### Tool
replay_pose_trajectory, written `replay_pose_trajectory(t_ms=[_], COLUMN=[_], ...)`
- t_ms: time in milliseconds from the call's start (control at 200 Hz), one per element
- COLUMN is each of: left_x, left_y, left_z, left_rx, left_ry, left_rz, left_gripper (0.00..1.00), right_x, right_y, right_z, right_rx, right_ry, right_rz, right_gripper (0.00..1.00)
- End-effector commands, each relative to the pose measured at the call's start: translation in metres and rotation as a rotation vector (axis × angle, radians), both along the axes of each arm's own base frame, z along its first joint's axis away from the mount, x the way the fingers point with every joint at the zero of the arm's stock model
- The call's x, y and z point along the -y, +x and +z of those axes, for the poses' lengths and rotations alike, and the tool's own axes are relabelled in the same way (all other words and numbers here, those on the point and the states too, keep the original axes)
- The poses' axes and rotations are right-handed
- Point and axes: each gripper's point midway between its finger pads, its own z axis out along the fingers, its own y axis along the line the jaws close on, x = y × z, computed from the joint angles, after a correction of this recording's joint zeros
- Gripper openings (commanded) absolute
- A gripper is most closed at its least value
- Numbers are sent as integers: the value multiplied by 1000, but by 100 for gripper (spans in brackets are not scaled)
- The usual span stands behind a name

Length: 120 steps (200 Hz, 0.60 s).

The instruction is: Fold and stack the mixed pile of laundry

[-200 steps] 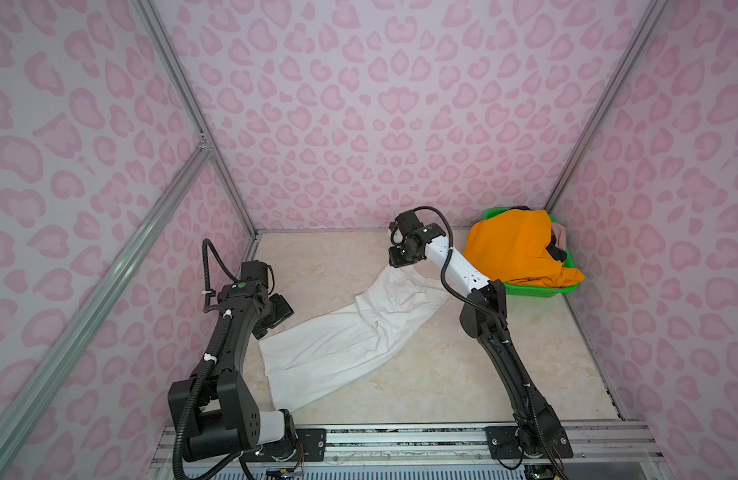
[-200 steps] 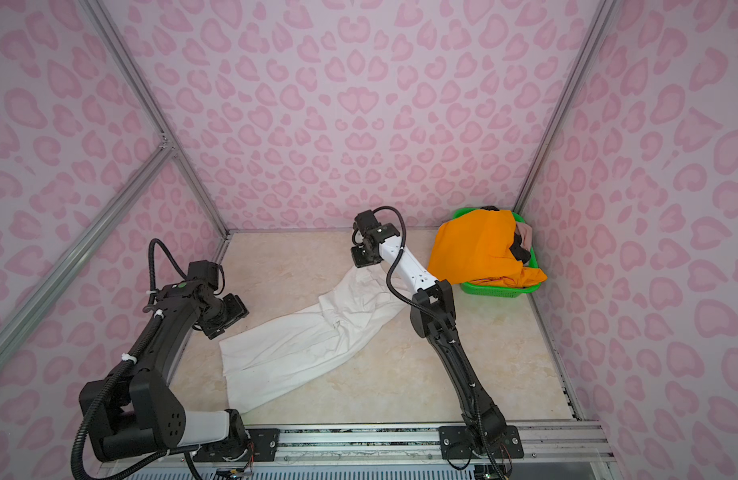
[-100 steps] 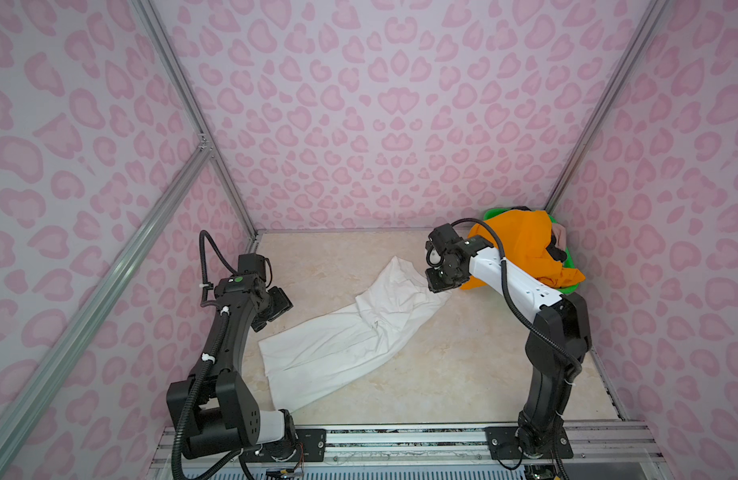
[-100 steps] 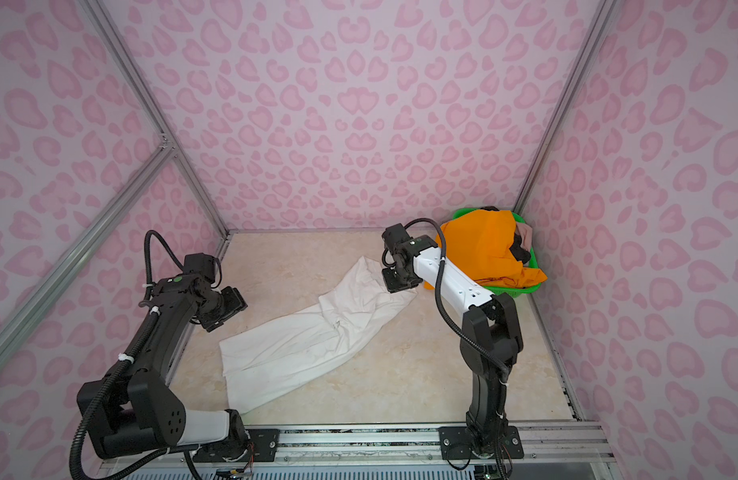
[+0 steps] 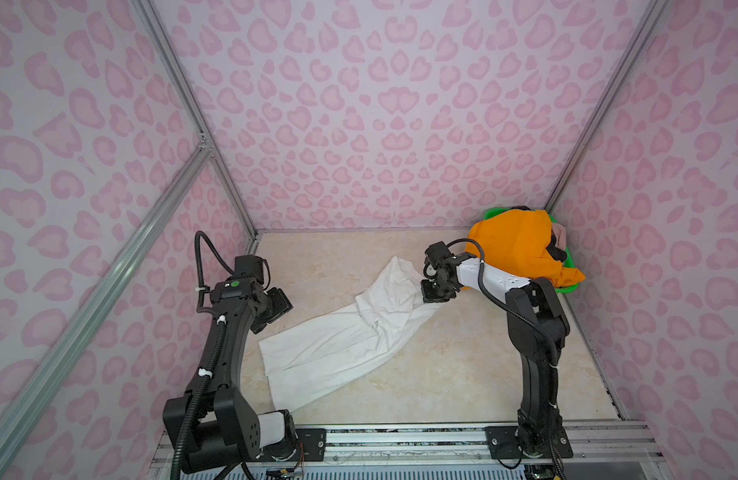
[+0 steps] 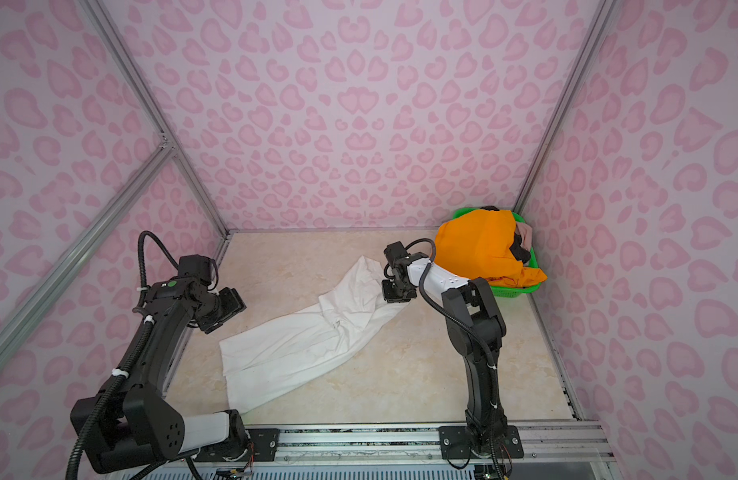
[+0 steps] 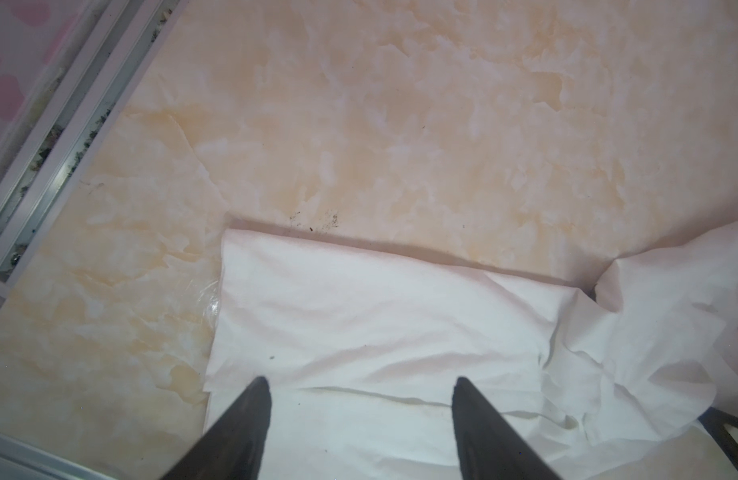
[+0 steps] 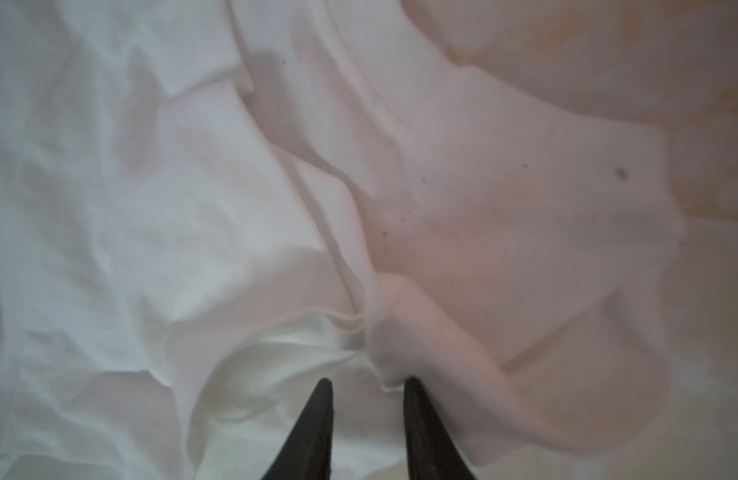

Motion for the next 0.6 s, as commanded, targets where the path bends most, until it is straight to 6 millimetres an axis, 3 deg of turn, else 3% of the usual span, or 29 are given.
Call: replay_pose_trajectory(t_ms=[0,225,330,455,525,595], left_x=[0,1,1,1,1,0], left_y=[-11,-16,-16,-16,-16,-16], left_z=[0,5,9,12,14,15], left_rx=[-20,-26,-19,-10,-6,-3], left_ry=[7,6,7,5,4,3], left_rz=[-6,-9,-8,-2,8,17], left_gripper=[71,71,71,72,71,71], right_x=[-9,-35,-46,-47,-41,-36], right_y=[6,50,95,143,156,153], right_z=[-13,-30,-12,26,47,68], right_rx=[-43,-59,7,114,156,181], right_ry=[38,88,118,172,210,210], right_rz=[-14,26,38,27,22,54], right_gripper=[29,29,30,31,31,33])
